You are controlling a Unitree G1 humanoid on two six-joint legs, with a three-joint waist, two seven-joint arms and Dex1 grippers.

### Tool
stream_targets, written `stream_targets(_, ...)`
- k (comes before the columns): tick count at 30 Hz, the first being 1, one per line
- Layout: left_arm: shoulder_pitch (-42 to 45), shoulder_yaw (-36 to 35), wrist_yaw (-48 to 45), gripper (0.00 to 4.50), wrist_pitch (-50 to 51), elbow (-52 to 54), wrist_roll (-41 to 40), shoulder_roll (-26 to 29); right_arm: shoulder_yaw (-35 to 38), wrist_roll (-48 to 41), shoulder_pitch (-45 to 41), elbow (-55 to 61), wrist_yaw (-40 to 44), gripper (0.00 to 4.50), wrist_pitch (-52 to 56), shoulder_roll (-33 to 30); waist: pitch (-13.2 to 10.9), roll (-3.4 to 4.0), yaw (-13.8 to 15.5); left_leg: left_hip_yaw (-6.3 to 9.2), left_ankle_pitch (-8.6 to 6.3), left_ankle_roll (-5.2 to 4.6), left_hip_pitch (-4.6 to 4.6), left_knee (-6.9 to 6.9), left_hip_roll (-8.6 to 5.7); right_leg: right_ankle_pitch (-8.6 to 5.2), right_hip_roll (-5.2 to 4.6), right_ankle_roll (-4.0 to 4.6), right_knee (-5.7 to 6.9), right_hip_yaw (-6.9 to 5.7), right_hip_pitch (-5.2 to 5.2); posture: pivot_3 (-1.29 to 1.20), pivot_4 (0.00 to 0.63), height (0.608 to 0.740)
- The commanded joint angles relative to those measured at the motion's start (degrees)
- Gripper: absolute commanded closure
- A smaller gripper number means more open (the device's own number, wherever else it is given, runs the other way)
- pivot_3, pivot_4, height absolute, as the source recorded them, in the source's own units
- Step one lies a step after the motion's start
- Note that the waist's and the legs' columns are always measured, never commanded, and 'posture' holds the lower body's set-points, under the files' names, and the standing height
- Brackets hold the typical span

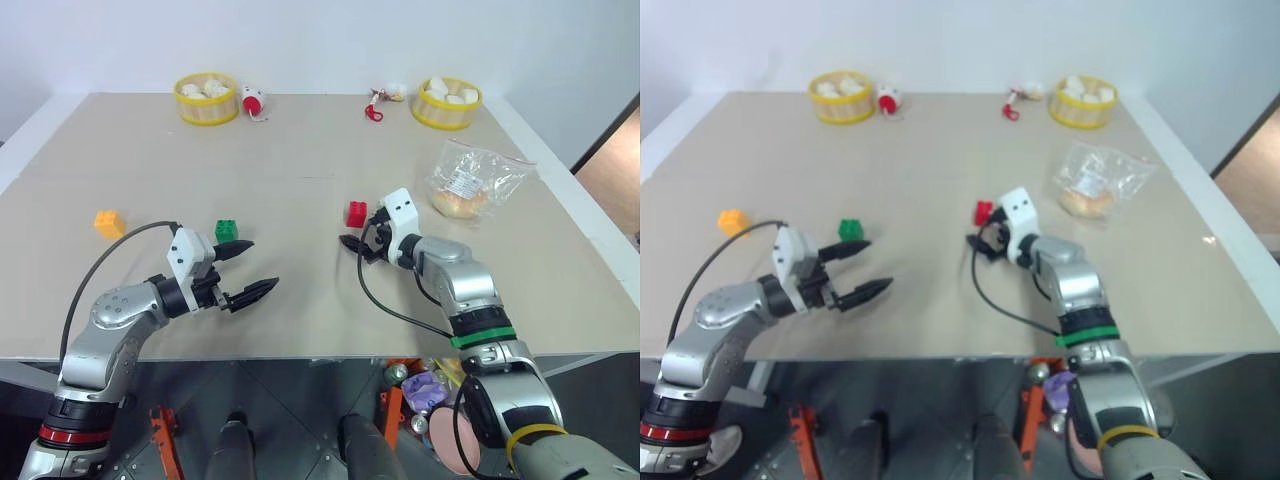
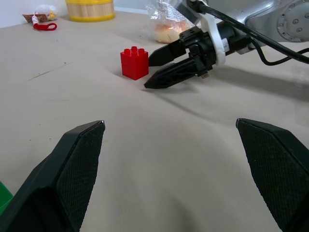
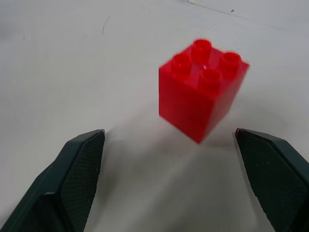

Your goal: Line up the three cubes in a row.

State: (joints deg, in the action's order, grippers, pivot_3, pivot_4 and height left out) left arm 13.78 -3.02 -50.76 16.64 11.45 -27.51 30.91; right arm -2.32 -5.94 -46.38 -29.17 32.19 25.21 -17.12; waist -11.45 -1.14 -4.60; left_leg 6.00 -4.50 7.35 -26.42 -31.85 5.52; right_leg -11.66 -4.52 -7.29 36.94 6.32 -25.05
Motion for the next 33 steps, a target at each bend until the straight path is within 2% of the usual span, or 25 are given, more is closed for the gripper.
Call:
stream_targets(1,-0.3,-1.0,0.3,0.0,-0.3,2.2,-0.6,0.2,0.7,0.5,-3.3,-3.2,-1.6,0.02,-1.9,0.7,0.0,0.0,0.0,0.0,0.0,0.0,0.0,0.0,0.0,0.0,0.0,0.0,0.0,0.0,0.0,0.0,0.15,0.74)
stream_targets(10,-1.4,-1.6,1.4,0.0,0.0,3.4,-0.8,0.4,0.4,1.9,-6.4,-8.7,-1.4,0.02,-4.9,1.7,0.0,0.0,-0.1,0.0,0.0,0.0,0.0,0.05,0.0,-0.01,0.0,-0.01,0.0,0.0,-0.02,0.0,0.15,0.74)
stream_targets(17,-2.1,-1.5,1.9,0.0,0.2,4.1,-1.0,0.5,2.2,1.9,-10.1,-15.1,-5.6,0.02,-7.3,2.5,0.0,0.0,-0.2,0.0,0.0,0.0,0.0,0.06,0.0,0.0,0.0,0.0,0.0,0.0,-0.03,0.0,0.15,0.74)
stream_targets(21,-2.1,-1.4,2.2,0.0,0.4,4.4,-1.1,0.6,3.0,1.9,-12.2,-19.1,-8.2,1.14,-9.3,2.5,0.0,0.0,-0.2,0.0,0.0,0.0,-0.01,0.12,0.0,-0.02,0.0,-0.01,0.0,0.0,-0.05,0.0,0.15,0.74)
stream_targets(22,-2.1,-1.4,2.3,0.0,0.4,4.5,-1.1,0.6,3.0,1.8,-12.4,-19.7,-8.3,1.61,-9.7,2.5,0.0,0.0,-0.2,0.0,0.0,0.0,-0.01,0.13,0.0,-0.02,0.0,-0.02,-0.01,0.0,-0.05,0.0,0.15,0.74)
stream_targets(26,-2.3,-1.7,2.4,0.0,0.6,4.9,-1.2,0.8,3.0,2.1,-13.2,-21.2,-8.0,2.78,-11.1,2.5,0.0,0.0,-0.3,0.0,0.0,0.0,-0.01,0.15,0.0,-0.03,0.0,-0.03,-0.01,0.0,-0.06,0.0,0.15,0.74)
stream_targets(33,-2.8,-2.2,2.9,0.0,0.8,5.6,-1.4,1.0,2.6,2.6,-14.2,-22.6,-5.8,3.22,-13.6,2.4,0.0,0.0,-0.4,0.0,0.0,0.0,-0.01,0.15,0.0,-0.03,0.0,-0.02,-0.01,0.0,-0.07,0.0,0.15,0.74)
